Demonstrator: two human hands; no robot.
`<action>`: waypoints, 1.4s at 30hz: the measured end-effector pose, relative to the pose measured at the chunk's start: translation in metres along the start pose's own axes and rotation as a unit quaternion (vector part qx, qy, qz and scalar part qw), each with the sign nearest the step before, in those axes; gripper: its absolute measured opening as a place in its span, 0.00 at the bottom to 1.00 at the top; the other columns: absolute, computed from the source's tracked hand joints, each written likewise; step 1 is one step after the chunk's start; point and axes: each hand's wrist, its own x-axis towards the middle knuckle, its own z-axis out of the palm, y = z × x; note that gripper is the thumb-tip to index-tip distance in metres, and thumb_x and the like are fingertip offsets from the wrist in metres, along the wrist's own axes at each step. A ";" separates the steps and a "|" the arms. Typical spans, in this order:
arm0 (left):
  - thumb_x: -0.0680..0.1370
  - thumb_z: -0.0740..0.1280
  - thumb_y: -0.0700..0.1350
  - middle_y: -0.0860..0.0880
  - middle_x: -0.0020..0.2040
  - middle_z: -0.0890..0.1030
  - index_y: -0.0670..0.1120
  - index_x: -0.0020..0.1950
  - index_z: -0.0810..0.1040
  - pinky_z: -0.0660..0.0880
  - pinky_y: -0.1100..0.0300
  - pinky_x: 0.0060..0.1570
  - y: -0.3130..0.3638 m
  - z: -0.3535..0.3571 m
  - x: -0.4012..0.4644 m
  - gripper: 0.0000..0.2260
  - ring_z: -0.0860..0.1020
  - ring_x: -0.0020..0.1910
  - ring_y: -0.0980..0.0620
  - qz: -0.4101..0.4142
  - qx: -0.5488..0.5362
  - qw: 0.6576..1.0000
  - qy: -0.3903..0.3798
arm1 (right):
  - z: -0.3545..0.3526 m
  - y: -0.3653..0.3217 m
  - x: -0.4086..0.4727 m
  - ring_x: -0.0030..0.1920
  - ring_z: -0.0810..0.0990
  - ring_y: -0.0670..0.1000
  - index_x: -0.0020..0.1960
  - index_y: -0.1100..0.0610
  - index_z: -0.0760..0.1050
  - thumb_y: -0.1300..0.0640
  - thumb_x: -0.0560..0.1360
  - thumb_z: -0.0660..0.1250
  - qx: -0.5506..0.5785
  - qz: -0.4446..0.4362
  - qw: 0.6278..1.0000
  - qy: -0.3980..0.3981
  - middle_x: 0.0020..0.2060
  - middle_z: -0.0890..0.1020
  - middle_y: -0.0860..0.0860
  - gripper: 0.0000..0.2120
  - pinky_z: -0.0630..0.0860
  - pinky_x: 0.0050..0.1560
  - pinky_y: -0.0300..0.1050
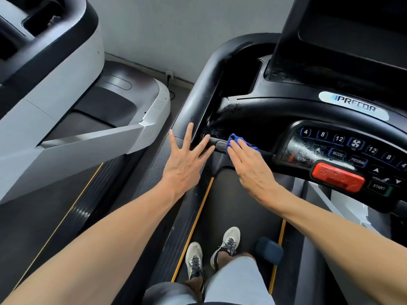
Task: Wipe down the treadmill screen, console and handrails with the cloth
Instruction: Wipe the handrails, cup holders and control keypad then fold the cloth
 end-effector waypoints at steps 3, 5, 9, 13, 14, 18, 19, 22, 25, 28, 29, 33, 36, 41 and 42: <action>0.80 0.57 0.58 0.49 0.84 0.45 0.57 0.83 0.43 0.48 0.20 0.66 0.001 -0.002 0.000 0.35 0.31 0.75 0.25 -0.001 0.001 1.000 -0.013 | 0.002 0.005 -0.016 0.73 0.68 0.66 0.72 0.69 0.68 0.67 0.71 0.58 -0.014 -0.014 1.000 0.005 0.72 0.70 0.65 0.29 0.69 0.70 0.60; 0.80 0.57 0.58 0.48 0.84 0.48 0.56 0.83 0.44 0.48 0.20 0.66 0.000 -0.003 0.000 0.35 0.32 0.76 0.26 -0.002 -0.001 1.000 -0.012 | 0.002 0.002 -0.018 0.73 0.68 0.66 0.72 0.68 0.69 0.67 0.71 0.58 -0.026 -0.011 1.000 0.011 0.71 0.71 0.65 0.29 0.69 0.70 0.59; 0.78 0.58 0.61 0.48 0.84 0.51 0.57 0.83 0.47 0.49 0.21 0.67 0.000 -0.005 -0.002 0.36 0.33 0.76 0.26 0.001 -0.011 1.000 -0.007 | 0.001 -0.004 0.000 0.72 0.70 0.65 0.73 0.66 0.69 0.64 0.71 0.63 -0.031 0.014 0.999 -0.007 0.71 0.72 0.63 0.29 0.71 0.67 0.58; 0.78 0.58 0.60 0.48 0.84 0.51 0.57 0.83 0.48 0.49 0.21 0.67 -0.001 -0.004 -0.002 0.35 0.33 0.77 0.26 0.000 -0.016 1.000 -0.001 | 0.001 0.001 -0.010 0.72 0.69 0.65 0.73 0.67 0.68 0.64 0.71 0.62 -0.033 0.049 0.998 0.001 0.71 0.72 0.63 0.29 0.70 0.68 0.57; 0.78 0.58 0.61 0.48 0.84 0.51 0.57 0.83 0.49 0.49 0.21 0.67 -0.001 -0.004 -0.002 0.35 0.34 0.77 0.26 0.000 -0.016 1.000 -0.001 | 0.001 -0.001 -0.007 0.72 0.70 0.64 0.72 0.67 0.69 0.63 0.71 0.61 -0.037 0.058 0.998 0.004 0.71 0.72 0.64 0.29 0.70 0.68 0.57; 0.78 0.59 0.62 0.47 0.84 0.51 0.57 0.83 0.49 0.50 0.21 0.67 -0.001 -0.004 -0.001 0.36 0.34 0.77 0.27 0.003 -0.017 1.000 0.002 | 0.000 -0.015 -0.004 0.74 0.66 0.64 0.75 0.67 0.64 0.62 0.74 0.56 -0.031 0.080 0.996 -0.007 0.73 0.68 0.64 0.29 0.66 0.72 0.57; 0.78 0.59 0.62 0.47 0.84 0.51 0.57 0.83 0.49 0.50 0.21 0.67 -0.001 -0.004 -0.001 0.36 0.34 0.77 0.27 0.003 -0.018 1.000 0.002 | 0.000 -0.016 -0.007 0.75 0.66 0.64 0.75 0.67 0.64 0.62 0.74 0.56 -0.034 0.079 0.996 -0.010 0.74 0.68 0.64 0.30 0.65 0.72 0.57; 0.78 0.59 0.62 0.47 0.84 0.51 0.57 0.83 0.49 0.50 0.21 0.67 -0.001 -0.004 -0.001 0.36 0.34 0.77 0.26 0.001 -0.014 1.000 -0.002 | 0.000 -0.015 0.000 0.73 0.67 0.64 0.75 0.66 0.65 0.63 0.74 0.59 -0.024 0.086 0.996 0.011 0.73 0.69 0.64 0.29 0.68 0.70 0.58; 0.78 0.60 0.61 0.47 0.83 0.51 0.57 0.83 0.49 0.50 0.21 0.67 0.000 -0.004 -0.002 0.36 0.35 0.77 0.26 0.001 -0.013 1.000 0.003 | 0.002 -0.016 0.002 0.74 0.65 0.65 0.76 0.67 0.61 0.64 0.75 0.59 -0.013 0.109 0.994 0.010 0.74 0.67 0.64 0.29 0.66 0.72 0.58; 0.78 0.60 0.60 0.47 0.83 0.52 0.57 0.83 0.50 0.50 0.21 0.67 -0.002 -0.003 -0.002 0.35 0.35 0.77 0.26 0.001 -0.014 1.000 0.006 | 0.008 -0.012 -0.023 0.75 0.63 0.65 0.77 0.67 0.60 0.65 0.78 0.55 -0.056 0.146 0.988 0.002 0.75 0.65 0.64 0.27 0.64 0.73 0.58; 0.78 0.60 0.60 0.47 0.83 0.52 0.57 0.83 0.50 0.49 0.21 0.67 -0.002 -0.003 -0.002 0.35 0.35 0.77 0.26 0.001 -0.016 1.000 0.008 | 0.009 -0.010 -0.032 0.75 0.63 0.65 0.76 0.67 0.61 0.66 0.79 0.52 -0.060 0.164 0.985 0.008 0.75 0.65 0.65 0.26 0.64 0.73 0.59; 0.77 0.60 0.60 0.47 0.83 0.54 0.57 0.82 0.53 0.49 0.21 0.67 -0.003 -0.003 -0.003 0.35 0.36 0.78 0.27 0.003 -0.026 1.000 0.014 | 0.015 -0.020 -0.053 0.76 0.61 0.67 0.76 0.69 0.59 0.70 0.80 0.48 -0.037 0.214 0.975 0.057 0.75 0.64 0.66 0.24 0.63 0.73 0.61; 0.78 0.60 0.58 0.47 0.83 0.54 0.57 0.82 0.53 0.49 0.21 0.67 -0.003 -0.002 -0.002 0.34 0.36 0.77 0.26 0.002 -0.024 1.000 0.014 | 0.025 -0.039 -0.049 0.77 0.57 0.68 0.77 0.68 0.58 0.71 0.79 0.52 -0.024 0.197 0.977 0.077 0.76 0.61 0.66 0.26 0.60 0.75 0.63; 0.78 0.59 0.59 0.47 0.83 0.53 0.57 0.83 0.50 0.50 0.22 0.68 -0.001 -0.002 -0.002 0.34 0.35 0.77 0.27 0.004 -0.015 1.000 0.013 | 0.033 -0.046 0.000 0.79 0.53 0.63 0.79 0.63 0.56 0.65 0.81 0.54 -0.011 0.070 0.994 0.081 0.79 0.58 0.61 0.27 0.56 0.77 0.60; 0.79 0.59 0.59 0.47 0.83 0.53 0.58 0.83 0.50 0.49 0.22 0.68 -0.001 -0.001 -0.002 0.34 0.35 0.77 0.27 0.004 -0.014 1.000 0.015 | 0.034 -0.038 -0.001 0.79 0.55 0.62 0.79 0.62 0.57 0.65 0.81 0.53 -0.018 0.064 0.995 0.077 0.79 0.58 0.60 0.26 0.57 0.77 0.59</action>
